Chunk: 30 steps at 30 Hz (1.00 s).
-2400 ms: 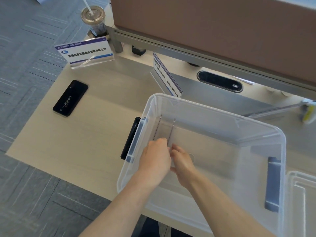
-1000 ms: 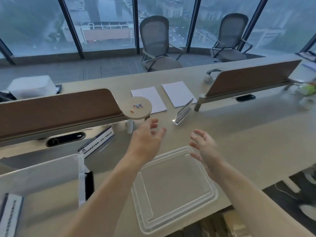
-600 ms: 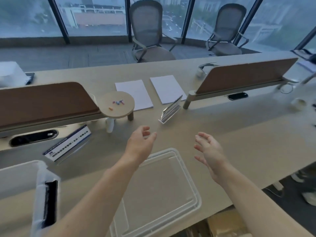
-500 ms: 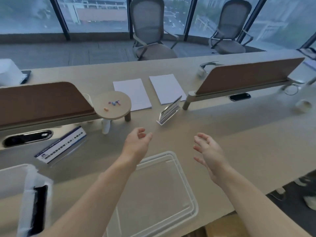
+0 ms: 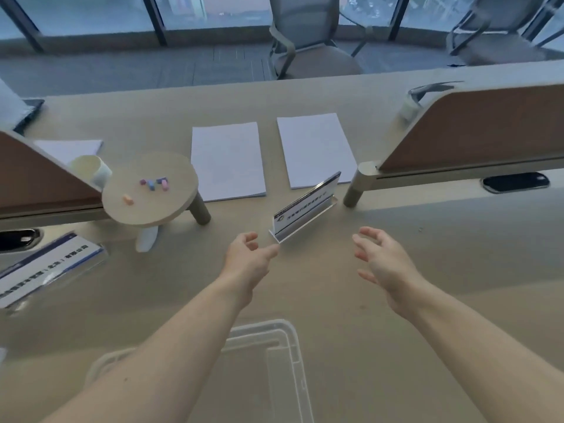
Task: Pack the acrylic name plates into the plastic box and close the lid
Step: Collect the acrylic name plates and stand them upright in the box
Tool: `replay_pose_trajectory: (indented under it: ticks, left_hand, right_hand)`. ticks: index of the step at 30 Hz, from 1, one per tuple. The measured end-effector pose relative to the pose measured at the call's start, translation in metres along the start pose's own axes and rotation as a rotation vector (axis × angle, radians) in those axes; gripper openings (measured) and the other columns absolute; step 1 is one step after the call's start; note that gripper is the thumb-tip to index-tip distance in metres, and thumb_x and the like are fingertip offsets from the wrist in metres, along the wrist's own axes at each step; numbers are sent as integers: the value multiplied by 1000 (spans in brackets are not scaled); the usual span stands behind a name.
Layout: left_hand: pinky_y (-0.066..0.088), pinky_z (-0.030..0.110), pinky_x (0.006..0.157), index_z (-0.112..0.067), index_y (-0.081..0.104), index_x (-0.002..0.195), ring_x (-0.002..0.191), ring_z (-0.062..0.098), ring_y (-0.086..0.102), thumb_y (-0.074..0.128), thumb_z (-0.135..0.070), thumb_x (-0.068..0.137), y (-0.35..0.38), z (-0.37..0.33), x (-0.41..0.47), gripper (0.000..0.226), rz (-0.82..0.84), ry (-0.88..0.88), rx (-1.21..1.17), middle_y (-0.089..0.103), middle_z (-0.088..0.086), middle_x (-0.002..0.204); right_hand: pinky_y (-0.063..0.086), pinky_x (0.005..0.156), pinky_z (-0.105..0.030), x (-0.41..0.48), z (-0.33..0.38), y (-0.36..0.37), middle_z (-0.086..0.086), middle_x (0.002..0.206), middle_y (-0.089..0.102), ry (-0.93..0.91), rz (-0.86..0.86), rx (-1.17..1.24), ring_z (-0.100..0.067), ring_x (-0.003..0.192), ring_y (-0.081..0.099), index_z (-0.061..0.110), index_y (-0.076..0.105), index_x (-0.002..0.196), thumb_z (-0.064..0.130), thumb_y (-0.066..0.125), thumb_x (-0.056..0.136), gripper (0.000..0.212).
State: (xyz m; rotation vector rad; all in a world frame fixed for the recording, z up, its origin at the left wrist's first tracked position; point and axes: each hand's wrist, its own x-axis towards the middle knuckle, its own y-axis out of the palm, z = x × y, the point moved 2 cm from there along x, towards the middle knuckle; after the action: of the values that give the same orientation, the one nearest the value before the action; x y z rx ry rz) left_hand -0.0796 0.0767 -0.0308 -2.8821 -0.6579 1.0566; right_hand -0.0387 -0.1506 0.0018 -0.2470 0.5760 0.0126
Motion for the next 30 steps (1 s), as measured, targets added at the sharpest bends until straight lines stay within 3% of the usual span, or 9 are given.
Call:
replay_pose_trajectory:
  ticks: [5, 8, 11, 14, 18, 22, 24, 27, 30]
  left_hand:
    - [46, 37, 106, -26, 51, 143, 122, 20, 56, 87, -24, 80, 31, 16, 61, 73, -51, 94, 113, 48, -6, 138]
    - [50, 30, 91, -29, 63, 128, 107, 15, 63, 79, -26, 85, 42, 18, 88, 46, -86, 210, 142, 63, -14, 122]
    - [57, 34, 92, -31, 74, 105, 98, 13, 70, 68, -43, 79, 43, 18, 110, 29, -98, 300, 187, 78, -11, 103]
    - [50, 27, 74, -29, 76, 93, 77, 10, 66, 66, -28, 94, 38, 20, 124, 9, -67, 406, 235, 78, -10, 87]
    - [51, 34, 81, -32, 77, 99, 86, 16, 65, 63, -22, 102, 12, 23, 130, 19, 32, 463, 223, 81, 0, 96]
    - [46, 29, 82, -25, 71, 85, 79, 8, 62, 61, -10, 102, -11, 28, 144, 25, -33, 373, 133, 72, -21, 67]
    - [42, 23, 74, -24, 66, 79, 61, -6, 56, 58, -7, 102, -6, 28, 143, 30, -52, 351, 117, 64, -25, 54]
    - [40, 12, 62, -23, 63, 79, 50, -12, 53, 55, -8, 104, -2, 32, 133, 30, -56, 375, 87, 60, -26, 49]
    - [47, 19, 75, -20, 71, 92, 70, -8, 63, 61, -17, 102, -9, 38, 118, 14, -33, 403, 75, 74, -21, 73]
  right_hand:
    - [51, 102, -43, 63, -37, 19, 1, 135, 56, 22, 29, -2, -19, 119, 58, 21, 49, 142, 31, 58, 100, 44]
    - [46, 109, -48, 91, -58, 32, 3, 121, 60, 3, 23, -14, -20, 119, 59, 21, 52, 140, 29, 60, 99, 43]
    - [47, 109, -48, 112, -66, 38, -1, 120, 62, -31, -24, -4, -22, 116, 61, 19, 54, 135, 26, 62, 98, 39]
    - [48, 108, -42, 125, -67, 39, -5, 128, 60, -82, -67, 12, -20, 115, 60, 20, 53, 134, 22, 62, 98, 37]
    - [46, 95, -29, 135, -59, 37, -3, 136, 54, -178, -92, -7, -14, 113, 57, 18, 45, 144, 19, 64, 97, 50]
    - [43, 107, -30, 138, -49, 50, 4, 142, 49, -257, 35, -4, -11, 124, 53, 24, 43, 146, 12, 67, 95, 57]
    - [46, 104, -31, 136, -51, 64, 7, 129, 62, -305, 84, -47, -11, 121, 58, 28, 56, 128, 13, 69, 94, 39]
    - [47, 79, -13, 132, -58, 74, 14, 94, 68, -399, 13, -45, 8, 84, 64, 24, 62, 108, 18, 65, 97, 13]
    - [46, 71, -7, 124, -62, 70, 13, 83, 62, -463, -54, -57, 8, 73, 60, 19, 61, 101, 28, 63, 98, 9]
